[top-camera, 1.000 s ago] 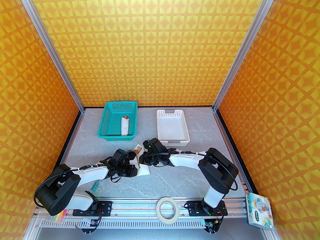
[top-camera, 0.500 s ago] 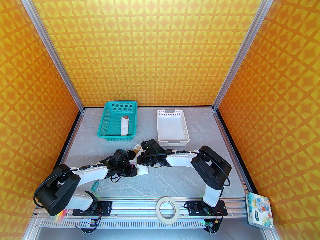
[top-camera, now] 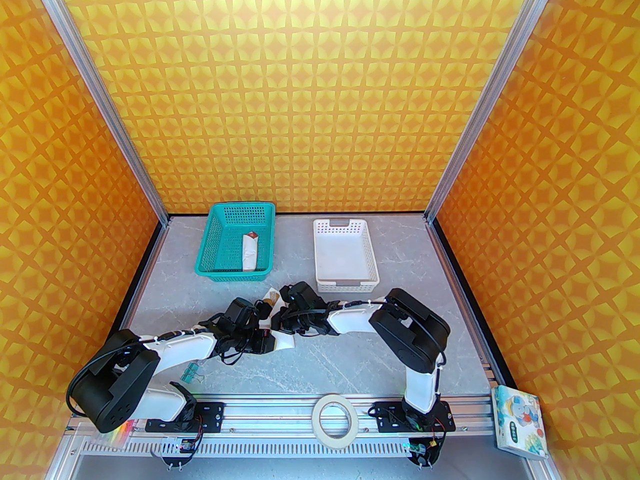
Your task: Place the utensils on the paper napkin and roll it up
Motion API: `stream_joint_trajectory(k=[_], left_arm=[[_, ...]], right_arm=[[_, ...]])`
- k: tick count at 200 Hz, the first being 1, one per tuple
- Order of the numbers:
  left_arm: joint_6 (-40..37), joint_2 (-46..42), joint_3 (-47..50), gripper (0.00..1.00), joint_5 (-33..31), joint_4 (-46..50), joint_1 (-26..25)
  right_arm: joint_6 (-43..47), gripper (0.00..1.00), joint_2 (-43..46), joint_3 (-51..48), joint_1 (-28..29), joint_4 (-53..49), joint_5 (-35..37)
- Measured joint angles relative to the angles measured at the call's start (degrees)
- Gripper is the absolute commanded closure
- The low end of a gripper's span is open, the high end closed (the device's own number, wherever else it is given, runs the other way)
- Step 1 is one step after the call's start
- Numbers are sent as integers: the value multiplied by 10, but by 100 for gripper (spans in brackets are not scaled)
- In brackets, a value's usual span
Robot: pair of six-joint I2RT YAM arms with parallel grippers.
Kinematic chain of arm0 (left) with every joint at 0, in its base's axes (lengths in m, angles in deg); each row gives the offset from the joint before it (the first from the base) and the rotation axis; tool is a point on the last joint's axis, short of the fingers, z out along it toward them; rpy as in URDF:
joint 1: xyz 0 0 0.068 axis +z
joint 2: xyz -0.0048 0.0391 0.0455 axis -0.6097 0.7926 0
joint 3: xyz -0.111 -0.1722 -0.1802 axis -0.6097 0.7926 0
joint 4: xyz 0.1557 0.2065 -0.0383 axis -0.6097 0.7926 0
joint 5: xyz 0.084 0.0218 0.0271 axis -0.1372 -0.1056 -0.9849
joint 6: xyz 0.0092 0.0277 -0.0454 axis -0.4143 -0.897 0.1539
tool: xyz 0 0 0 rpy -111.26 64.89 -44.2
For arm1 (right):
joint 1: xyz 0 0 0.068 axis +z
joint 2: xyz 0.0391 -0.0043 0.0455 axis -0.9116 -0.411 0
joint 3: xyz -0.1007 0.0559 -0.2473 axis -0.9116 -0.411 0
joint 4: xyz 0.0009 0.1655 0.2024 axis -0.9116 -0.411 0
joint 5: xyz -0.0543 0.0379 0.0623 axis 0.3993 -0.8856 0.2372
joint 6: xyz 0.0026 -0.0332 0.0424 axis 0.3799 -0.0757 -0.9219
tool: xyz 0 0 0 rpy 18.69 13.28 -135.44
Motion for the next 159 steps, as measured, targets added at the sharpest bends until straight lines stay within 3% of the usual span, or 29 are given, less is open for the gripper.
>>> stream_joint_trajectory(k=[62,82,114,159], left_arm=[[0,-80,7,97,0,25,13],[0,-123,7,86,0,45,46],[14,-193,21,76,14,65,126],[63,-191,58,67,57,31,188]], right_arm=[[-10,70,-7,0,0,25,-11],[-10,65,-7,0,0,32,-15],[-12,56,-8,2,0,42,-18],[-12,52,-9,2,0,53,-23]])
